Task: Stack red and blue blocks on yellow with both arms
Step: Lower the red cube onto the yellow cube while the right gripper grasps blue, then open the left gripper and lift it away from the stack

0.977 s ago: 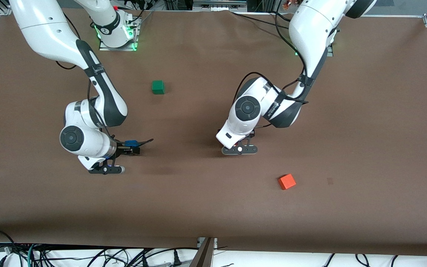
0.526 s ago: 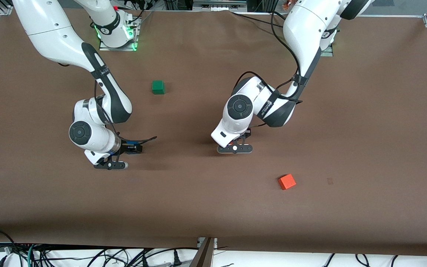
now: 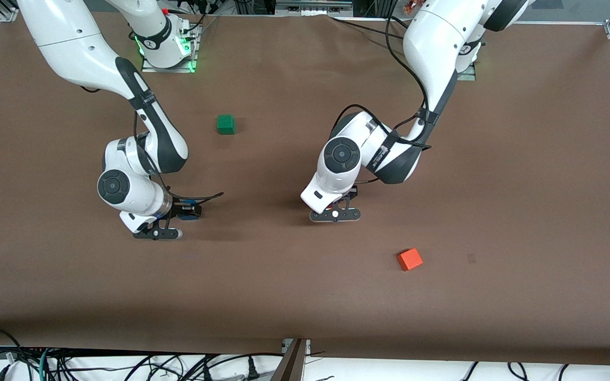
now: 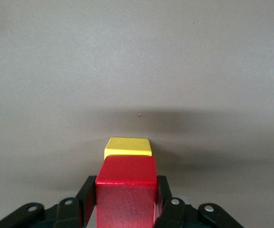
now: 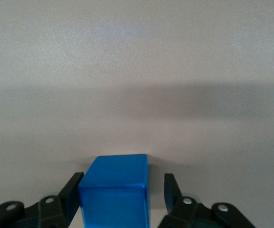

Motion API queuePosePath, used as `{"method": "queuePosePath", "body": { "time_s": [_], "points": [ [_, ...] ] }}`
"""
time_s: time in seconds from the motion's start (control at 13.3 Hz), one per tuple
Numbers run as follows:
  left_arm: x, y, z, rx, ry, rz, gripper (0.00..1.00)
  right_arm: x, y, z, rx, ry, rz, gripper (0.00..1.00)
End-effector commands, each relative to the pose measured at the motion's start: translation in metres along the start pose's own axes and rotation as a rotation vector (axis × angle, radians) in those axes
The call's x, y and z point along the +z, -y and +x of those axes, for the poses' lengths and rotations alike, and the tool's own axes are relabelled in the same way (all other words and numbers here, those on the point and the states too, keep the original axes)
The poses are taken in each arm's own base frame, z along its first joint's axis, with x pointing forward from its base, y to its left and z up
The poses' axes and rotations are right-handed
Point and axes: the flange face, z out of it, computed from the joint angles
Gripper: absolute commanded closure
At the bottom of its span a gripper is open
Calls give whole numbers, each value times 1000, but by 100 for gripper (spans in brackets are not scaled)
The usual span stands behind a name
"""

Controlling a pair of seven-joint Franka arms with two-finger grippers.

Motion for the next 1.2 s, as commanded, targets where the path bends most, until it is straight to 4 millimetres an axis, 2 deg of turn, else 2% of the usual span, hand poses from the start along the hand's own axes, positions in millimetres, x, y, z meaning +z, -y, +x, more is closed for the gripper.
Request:
{"method": "queuePosePath", "body": {
  "time_s": [0.0, 0.23, 0.3, 0.38, 0.53, 0.68, 0.75, 0.98, 1.05, 1.13],
  "points": [
    [8, -5, 4, -11, -13, 30, 100, -6, 1, -10, 10, -4, 9, 26],
    [8, -2, 6, -17, -15, 33, 100, -5, 1, -14, 7, 1, 6, 28],
    [8, -2, 7, -15, -17, 33, 35, -4, 3, -14, 4, 2, 6, 28],
    [10, -1, 7, -16, -17, 35, 0, -6, 3, -14, 1, -1, 5, 28],
    [-1, -2, 11, -29, -24, 27, 0, -6, 4, -16, -2, 0, 3, 27],
    [-27, 3, 19, -52, 1, 43, 0, -6, 4, -15, -4, 0, 1, 27],
    [-49, 18, 32, -75, 10, 54, 0, -6, 4, -15, -4, 0, 1, 30],
    [-103, 81, 70, -161, 17, 59, 0, -9, 5, -15, -7, 0, 2, 47],
    [-119, 108, 84, -199, 10, 49, 0, -17, 12, -14, -18, -11, 5, 53],
    [-150, 134, 92, -208, -14, 34, 0, -29, 25, -17, -38, -15, 7, 56]
  ]
}}
